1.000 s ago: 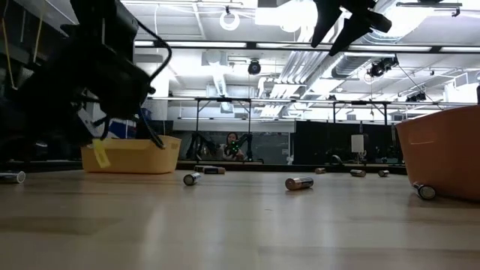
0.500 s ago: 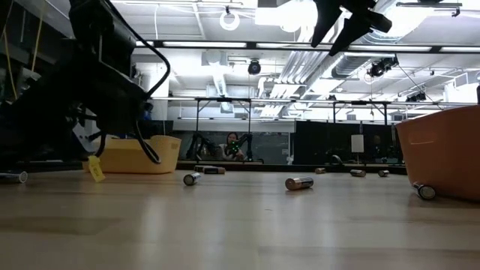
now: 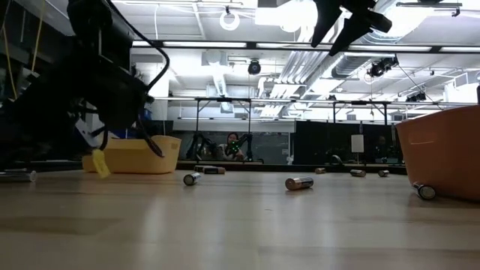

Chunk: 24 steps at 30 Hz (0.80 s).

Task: Sort batteries
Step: Put the black battery into the yellow bin

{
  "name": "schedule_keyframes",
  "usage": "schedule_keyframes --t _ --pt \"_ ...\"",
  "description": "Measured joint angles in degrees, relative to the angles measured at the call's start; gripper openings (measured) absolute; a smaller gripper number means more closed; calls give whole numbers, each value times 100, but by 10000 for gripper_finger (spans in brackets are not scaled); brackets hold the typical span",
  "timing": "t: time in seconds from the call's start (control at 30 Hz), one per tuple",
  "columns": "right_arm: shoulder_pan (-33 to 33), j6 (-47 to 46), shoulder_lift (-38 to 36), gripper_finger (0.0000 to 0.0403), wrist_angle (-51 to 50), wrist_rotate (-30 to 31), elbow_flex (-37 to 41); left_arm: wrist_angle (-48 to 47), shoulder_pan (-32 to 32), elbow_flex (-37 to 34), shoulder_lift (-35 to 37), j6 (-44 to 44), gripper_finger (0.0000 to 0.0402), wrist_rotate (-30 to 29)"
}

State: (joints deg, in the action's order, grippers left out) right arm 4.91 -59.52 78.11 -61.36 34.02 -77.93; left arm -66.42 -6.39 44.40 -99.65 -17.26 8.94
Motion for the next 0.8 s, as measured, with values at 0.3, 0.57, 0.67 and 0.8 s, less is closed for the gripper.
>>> schedule_keyframes --t 0.3,0.57,0.67,0.8 --pt "0 0 0 213 4 32 2 -273 0 5 884 -485 30 -41" --pt "0 0 0 213 90 32 1 -272 242 138 1804 -1287 30 -133" --pt "0 0 0 213 168 32 1 121 464 412 2150 -1593 30 -201" --pt "0 0 0 213 249 32 0 494 877 838 2455 -1740 30 -909"
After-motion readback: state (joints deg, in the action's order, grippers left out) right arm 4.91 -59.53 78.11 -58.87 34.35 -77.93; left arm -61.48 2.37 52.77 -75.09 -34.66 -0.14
